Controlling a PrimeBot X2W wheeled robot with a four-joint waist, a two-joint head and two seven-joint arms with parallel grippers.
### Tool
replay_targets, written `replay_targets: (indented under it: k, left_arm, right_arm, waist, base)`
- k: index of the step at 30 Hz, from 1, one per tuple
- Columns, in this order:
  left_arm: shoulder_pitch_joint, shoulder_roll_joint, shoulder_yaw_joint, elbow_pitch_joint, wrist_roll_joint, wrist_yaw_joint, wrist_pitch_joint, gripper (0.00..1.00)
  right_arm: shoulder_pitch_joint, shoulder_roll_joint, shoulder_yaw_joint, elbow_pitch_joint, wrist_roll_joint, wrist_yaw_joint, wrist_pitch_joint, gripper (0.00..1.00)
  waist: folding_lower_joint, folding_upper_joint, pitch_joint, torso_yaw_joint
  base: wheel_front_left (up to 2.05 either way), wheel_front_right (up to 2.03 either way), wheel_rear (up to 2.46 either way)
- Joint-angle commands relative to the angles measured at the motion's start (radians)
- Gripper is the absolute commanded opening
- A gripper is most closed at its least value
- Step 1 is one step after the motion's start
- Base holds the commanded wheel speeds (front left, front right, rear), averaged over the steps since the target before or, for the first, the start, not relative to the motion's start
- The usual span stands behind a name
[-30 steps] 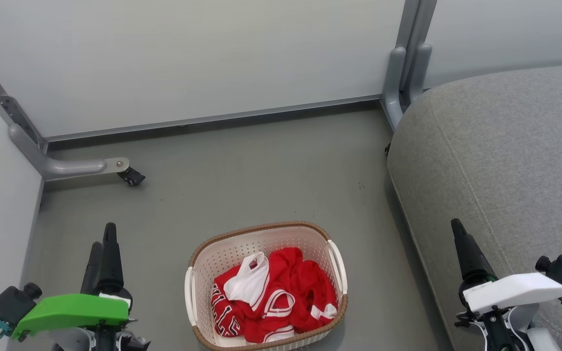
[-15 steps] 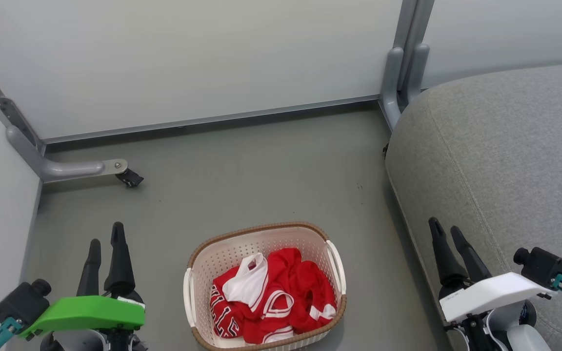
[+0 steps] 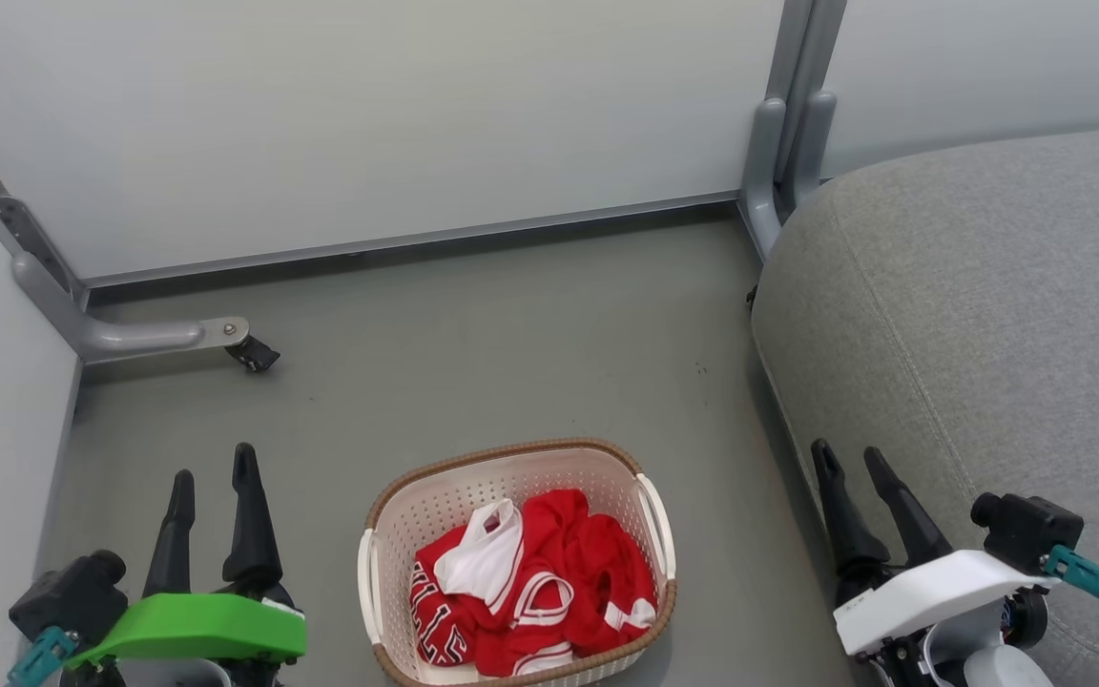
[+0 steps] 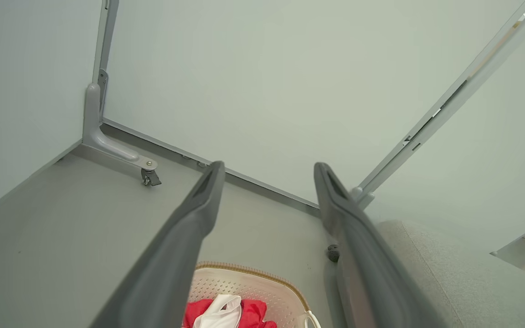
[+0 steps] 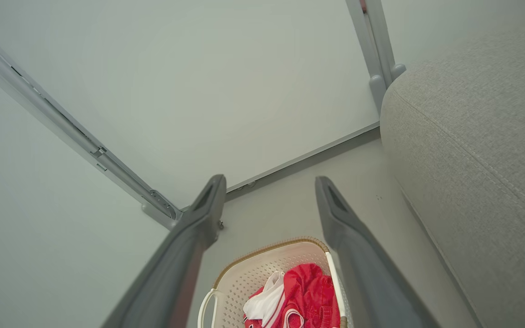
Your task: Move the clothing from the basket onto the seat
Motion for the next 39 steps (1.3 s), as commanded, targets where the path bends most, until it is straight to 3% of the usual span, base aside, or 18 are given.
replay_targets:
  k: [1,39]
  left_arm:
    - [0.006,0.008,-0.004,-0.013,0.035,0.005,-0.012,1.0]
    - [0.056,0.01,-0.041,-0.039,0.395,0.037,-0.101,1.0]
  right_arm:
    - [-0.002,-0.006,0.01,-0.013,-0.037,0.0,-0.012,1.0]
    - [0.02,-0.009,0.05,-0.046,-0.37,0.0,-0.102,1.0]
  waist:
    - [0.0,0.0,0.0,0.0]
    - [0.0,0.0,0.002,-0.011]
  base:
    - [0.0,0.0,0.0]
    - [0.0,0.0,0.0]
